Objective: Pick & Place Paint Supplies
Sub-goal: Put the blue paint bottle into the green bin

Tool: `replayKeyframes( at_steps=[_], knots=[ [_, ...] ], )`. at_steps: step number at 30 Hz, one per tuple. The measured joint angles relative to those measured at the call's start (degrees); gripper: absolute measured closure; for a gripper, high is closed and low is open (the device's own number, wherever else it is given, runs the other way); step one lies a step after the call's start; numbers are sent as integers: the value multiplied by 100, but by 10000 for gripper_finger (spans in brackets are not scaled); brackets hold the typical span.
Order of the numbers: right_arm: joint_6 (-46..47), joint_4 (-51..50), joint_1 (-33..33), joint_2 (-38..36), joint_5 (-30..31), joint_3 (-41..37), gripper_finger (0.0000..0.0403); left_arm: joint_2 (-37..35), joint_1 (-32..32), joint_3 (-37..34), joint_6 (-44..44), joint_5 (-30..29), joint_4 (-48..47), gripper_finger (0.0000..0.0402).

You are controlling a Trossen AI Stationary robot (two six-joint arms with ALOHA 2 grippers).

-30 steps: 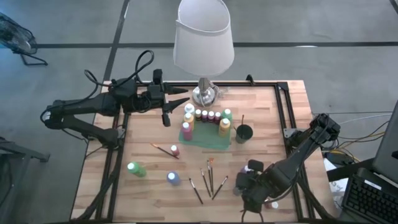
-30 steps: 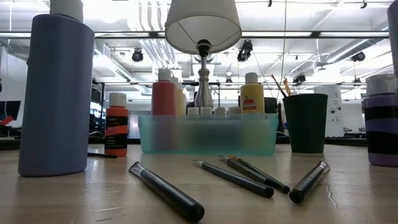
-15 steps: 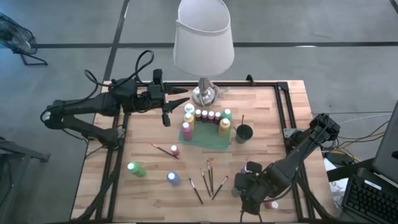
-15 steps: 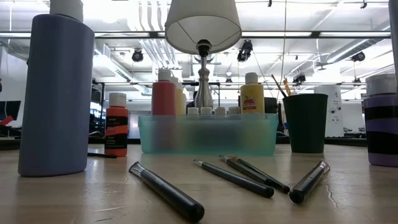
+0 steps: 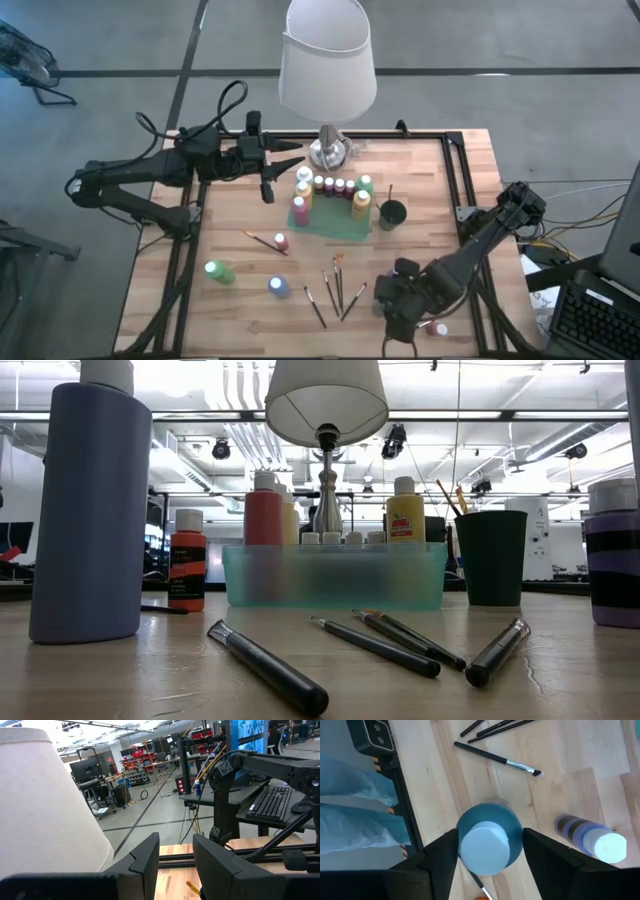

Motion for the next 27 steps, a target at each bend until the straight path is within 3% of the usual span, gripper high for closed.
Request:
replayKeyframes(
  at_steps=[17,27],
  knots=[
    [-153,-8,-86,-4,-387,5,288,0,26,0,4,-2,-2,277],
    [-200,-68,-193,-1,-518,54,289,0,28,-1,40,-2,-4,277]
  ],
)
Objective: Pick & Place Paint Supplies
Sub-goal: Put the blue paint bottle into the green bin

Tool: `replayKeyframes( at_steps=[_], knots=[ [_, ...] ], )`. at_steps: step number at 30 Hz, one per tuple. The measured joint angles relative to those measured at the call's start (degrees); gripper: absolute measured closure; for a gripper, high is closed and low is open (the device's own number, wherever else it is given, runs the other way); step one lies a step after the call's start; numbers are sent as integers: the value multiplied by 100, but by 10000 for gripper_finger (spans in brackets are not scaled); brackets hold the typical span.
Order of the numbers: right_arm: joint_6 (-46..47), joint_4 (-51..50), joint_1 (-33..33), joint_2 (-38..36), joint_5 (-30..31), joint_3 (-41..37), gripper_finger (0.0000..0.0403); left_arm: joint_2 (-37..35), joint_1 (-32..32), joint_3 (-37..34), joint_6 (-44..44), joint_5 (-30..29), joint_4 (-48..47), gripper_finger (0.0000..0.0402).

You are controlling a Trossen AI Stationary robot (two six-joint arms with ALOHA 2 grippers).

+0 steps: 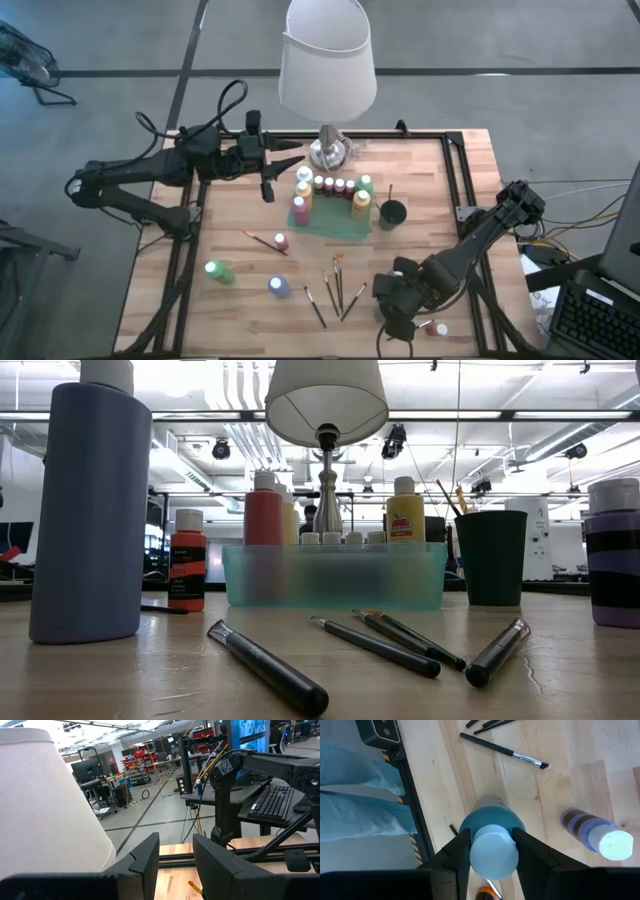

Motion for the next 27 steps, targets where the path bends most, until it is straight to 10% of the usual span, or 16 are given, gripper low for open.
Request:
replayKeyframes(
  at_steps=[27],
  knots=[
    [-3550,-1304,-2288,-93,366,1972,289,0,0,-1,93,0,2,277]
  ],
)
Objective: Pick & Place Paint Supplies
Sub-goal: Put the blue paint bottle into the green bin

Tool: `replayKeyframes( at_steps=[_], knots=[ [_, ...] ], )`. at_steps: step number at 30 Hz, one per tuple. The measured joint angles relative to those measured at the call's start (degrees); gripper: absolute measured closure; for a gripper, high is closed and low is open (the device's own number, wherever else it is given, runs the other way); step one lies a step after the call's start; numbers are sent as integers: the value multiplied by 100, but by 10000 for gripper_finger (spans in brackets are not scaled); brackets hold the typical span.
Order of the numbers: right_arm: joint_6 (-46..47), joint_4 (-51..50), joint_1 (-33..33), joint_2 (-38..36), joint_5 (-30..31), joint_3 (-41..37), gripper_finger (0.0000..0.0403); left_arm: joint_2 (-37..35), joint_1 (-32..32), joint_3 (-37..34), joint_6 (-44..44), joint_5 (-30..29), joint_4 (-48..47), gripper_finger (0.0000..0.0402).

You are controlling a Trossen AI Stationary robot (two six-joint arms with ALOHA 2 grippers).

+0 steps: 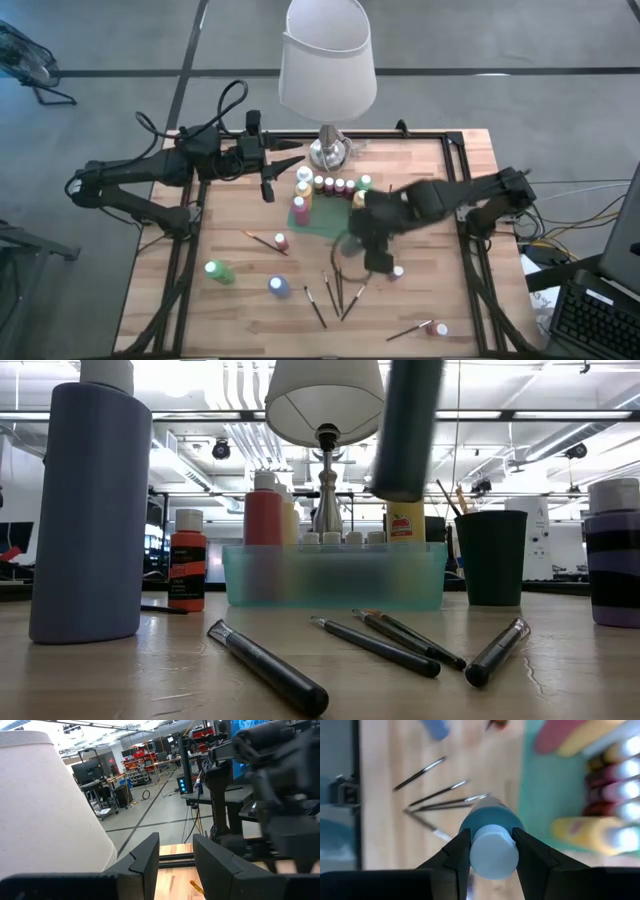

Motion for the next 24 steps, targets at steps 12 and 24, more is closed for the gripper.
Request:
replayKeyframes(
  at_steps=[12,24],
  knots=[
    [-869,-24,-1183,0,-68,-153,289,0,0,0,-2,-5,-160,277],
    [-927,192,-1273,11,-106,-741,289,0,-1,0,-2,-57,-251,277]
  ],
)
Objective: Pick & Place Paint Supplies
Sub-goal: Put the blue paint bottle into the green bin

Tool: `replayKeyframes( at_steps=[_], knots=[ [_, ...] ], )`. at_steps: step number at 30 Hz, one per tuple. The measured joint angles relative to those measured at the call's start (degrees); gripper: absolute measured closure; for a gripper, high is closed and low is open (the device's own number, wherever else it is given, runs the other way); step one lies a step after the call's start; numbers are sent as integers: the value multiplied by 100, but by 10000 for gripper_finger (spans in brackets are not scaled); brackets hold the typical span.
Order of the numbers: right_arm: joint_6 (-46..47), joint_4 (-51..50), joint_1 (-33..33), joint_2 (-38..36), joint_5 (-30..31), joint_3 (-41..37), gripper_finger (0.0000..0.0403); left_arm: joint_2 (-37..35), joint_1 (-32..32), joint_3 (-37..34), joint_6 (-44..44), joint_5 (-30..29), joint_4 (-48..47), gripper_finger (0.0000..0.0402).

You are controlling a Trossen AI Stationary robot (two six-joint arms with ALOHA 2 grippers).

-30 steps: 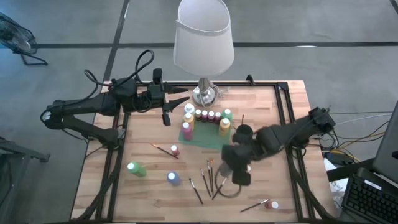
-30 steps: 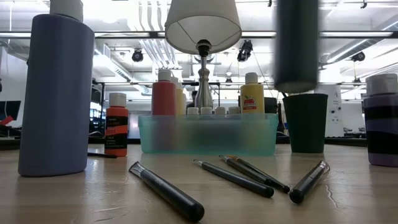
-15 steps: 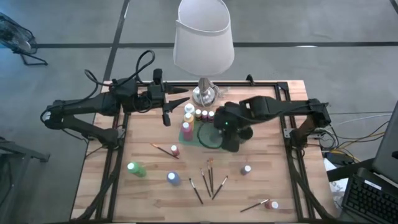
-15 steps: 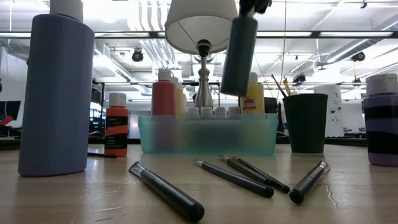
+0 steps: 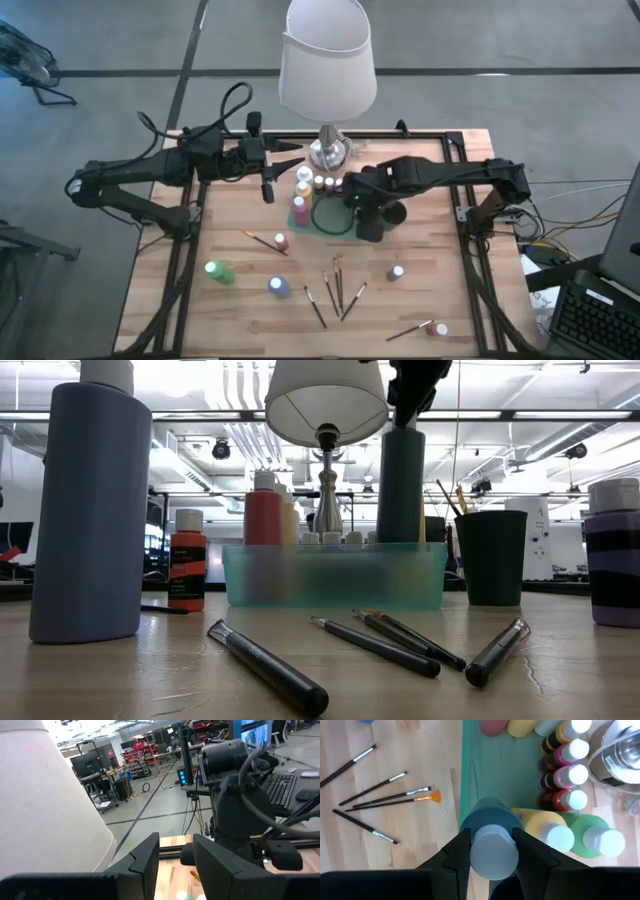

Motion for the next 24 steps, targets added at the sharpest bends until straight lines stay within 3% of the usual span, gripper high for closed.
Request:
replayKeyframes(
  at_steps=[24],
  knots=[
    [131,1059,-5,-35,-22,-1397,289,-2,-1,0,-7,15,-2,277]
  ],
)
